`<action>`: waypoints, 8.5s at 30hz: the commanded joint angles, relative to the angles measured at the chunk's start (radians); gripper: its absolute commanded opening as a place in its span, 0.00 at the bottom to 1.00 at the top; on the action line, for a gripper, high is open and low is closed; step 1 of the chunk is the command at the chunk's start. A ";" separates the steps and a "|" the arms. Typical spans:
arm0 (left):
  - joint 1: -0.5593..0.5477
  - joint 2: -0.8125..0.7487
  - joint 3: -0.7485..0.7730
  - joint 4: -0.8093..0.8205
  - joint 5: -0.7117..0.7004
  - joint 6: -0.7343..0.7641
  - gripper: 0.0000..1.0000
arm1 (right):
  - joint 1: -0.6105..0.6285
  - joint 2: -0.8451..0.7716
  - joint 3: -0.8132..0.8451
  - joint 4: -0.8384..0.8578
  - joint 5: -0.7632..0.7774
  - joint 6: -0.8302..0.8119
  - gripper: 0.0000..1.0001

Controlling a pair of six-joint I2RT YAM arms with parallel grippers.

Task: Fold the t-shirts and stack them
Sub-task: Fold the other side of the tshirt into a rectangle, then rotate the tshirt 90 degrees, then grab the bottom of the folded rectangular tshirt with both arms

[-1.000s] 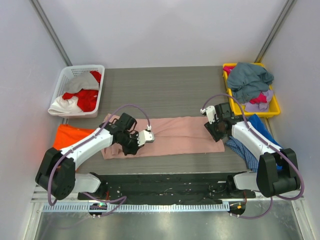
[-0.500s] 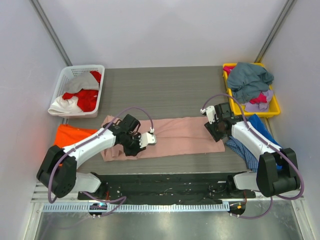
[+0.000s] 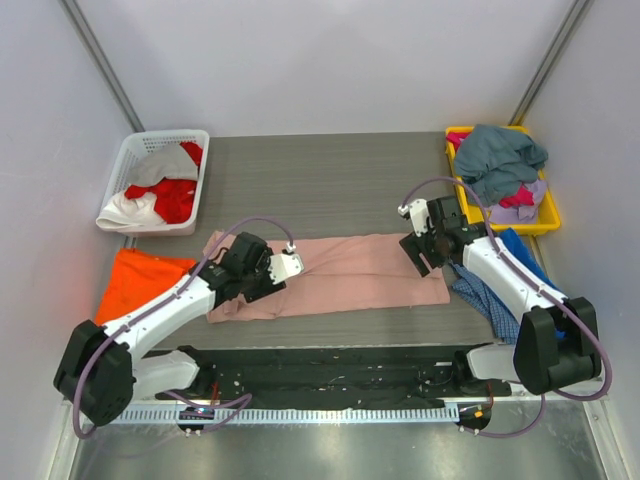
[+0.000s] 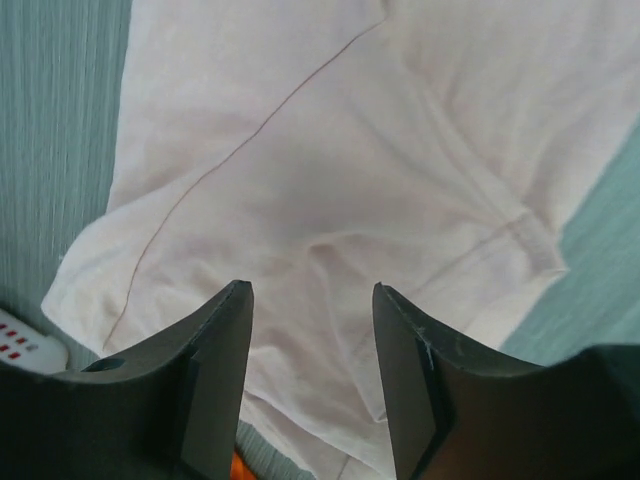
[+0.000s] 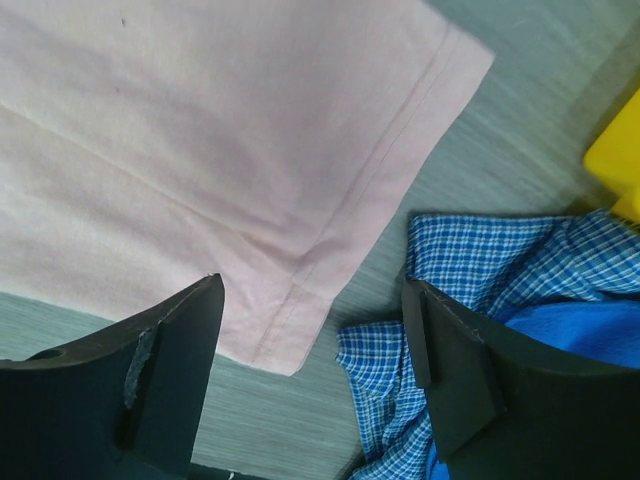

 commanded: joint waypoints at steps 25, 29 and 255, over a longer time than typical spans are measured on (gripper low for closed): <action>0.239 0.270 -0.011 0.208 -0.095 0.075 0.60 | 0.050 0.262 0.019 0.238 0.028 -0.072 0.85; 0.244 0.295 -0.014 0.225 -0.118 0.080 0.60 | 0.051 0.292 -0.004 0.252 0.023 -0.104 0.85; -0.064 0.537 0.253 -0.353 0.393 -0.144 0.63 | 0.897 -0.144 -0.201 0.316 0.183 0.000 0.80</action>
